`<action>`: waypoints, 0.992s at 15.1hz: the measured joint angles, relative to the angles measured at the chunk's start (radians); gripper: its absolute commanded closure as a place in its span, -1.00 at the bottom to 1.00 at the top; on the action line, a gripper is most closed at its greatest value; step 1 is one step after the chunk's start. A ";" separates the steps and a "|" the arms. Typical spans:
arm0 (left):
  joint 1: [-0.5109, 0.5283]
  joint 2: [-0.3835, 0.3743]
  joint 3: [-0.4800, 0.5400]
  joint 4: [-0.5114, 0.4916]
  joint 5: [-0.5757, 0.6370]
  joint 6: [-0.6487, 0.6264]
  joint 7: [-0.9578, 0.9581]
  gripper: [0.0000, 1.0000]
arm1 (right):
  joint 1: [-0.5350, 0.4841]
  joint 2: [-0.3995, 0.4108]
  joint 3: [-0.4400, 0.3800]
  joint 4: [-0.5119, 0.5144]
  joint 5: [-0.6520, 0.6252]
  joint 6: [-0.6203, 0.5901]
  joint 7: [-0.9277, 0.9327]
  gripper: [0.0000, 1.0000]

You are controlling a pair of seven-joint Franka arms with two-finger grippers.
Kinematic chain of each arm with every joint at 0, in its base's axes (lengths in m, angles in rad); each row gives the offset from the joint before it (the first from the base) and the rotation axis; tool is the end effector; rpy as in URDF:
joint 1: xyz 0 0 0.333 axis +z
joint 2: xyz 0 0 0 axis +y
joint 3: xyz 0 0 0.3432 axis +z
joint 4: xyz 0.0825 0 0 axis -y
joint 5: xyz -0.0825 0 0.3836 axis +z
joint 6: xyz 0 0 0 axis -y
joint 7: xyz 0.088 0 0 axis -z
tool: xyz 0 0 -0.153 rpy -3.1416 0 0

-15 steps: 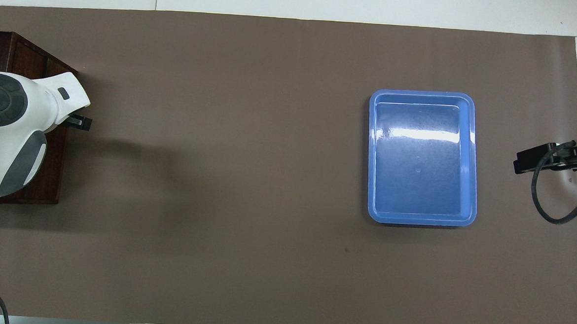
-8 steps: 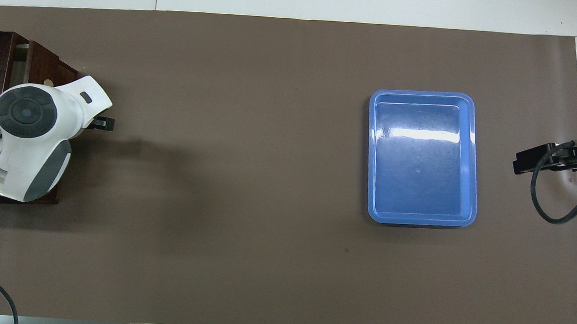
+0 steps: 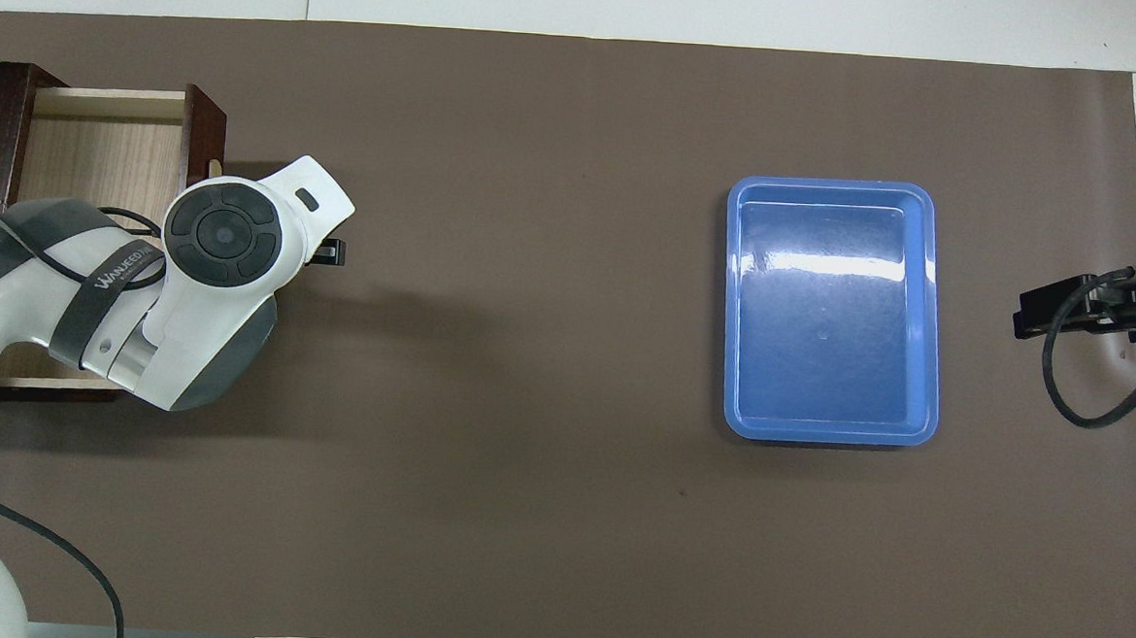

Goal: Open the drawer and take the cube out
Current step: 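Grasp the white drawer handle with the left gripper and pull it open, then lower the left gripper into the drawer and grasp the yellow cube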

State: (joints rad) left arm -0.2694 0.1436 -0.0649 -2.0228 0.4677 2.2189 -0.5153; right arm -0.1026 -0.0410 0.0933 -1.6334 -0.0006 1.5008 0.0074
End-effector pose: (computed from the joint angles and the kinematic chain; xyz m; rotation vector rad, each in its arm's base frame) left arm 0.5721 -0.1651 0.3718 -2.8094 0.1317 -0.2853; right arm 0.5273 -0.0040 0.5930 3.1338 -0.0266 -0.1439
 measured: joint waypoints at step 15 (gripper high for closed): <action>0.341 -0.092 0.027 0.149 -0.403 -0.188 -0.446 -1.00 | -0.005 -0.001 -0.003 0.000 0.015 0.007 0.006 -1.00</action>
State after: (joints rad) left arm 0.0716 0.0518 -0.0382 -1.8734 0.0649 2.0307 -0.9613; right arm -0.1076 -0.0416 0.0902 -1.6331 0.0139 1.5076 0.0139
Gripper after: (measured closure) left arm 0.000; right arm 0.000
